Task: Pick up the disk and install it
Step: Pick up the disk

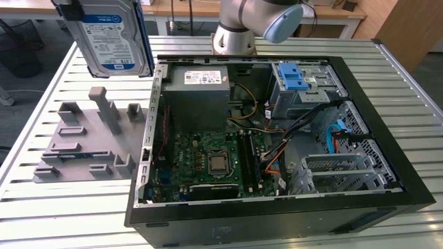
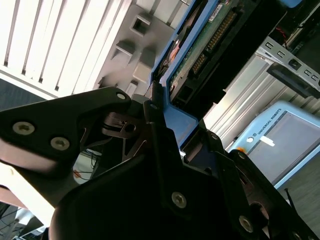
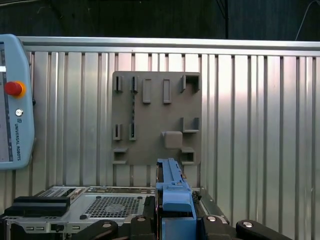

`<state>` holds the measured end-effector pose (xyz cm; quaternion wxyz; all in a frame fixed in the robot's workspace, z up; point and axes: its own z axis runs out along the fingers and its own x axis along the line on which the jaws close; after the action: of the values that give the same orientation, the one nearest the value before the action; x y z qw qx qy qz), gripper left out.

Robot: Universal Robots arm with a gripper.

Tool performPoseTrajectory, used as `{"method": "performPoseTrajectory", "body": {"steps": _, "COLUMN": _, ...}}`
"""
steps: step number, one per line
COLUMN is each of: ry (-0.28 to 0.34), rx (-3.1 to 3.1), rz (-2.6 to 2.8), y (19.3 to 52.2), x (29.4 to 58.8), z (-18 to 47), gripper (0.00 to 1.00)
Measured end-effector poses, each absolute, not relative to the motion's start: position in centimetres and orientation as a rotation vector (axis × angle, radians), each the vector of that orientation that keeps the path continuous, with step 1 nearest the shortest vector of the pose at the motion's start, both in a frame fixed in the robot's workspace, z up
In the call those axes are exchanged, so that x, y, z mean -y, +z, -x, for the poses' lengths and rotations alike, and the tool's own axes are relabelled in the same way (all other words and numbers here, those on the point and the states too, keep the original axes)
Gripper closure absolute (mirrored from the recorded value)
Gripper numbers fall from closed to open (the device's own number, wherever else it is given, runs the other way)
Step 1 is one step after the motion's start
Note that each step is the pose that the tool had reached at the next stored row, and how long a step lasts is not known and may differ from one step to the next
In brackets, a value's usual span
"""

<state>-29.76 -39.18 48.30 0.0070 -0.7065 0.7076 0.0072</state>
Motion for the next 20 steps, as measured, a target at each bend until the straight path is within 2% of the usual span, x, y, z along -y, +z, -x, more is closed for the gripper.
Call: {"method": "performPoseTrajectory", "body": {"steps": 20, "ry": 0.023, "rx": -2.213, "rz": 2.21, "y": 48.3, "x": 39.8, "z": 26.1, "gripper": 0.64}}
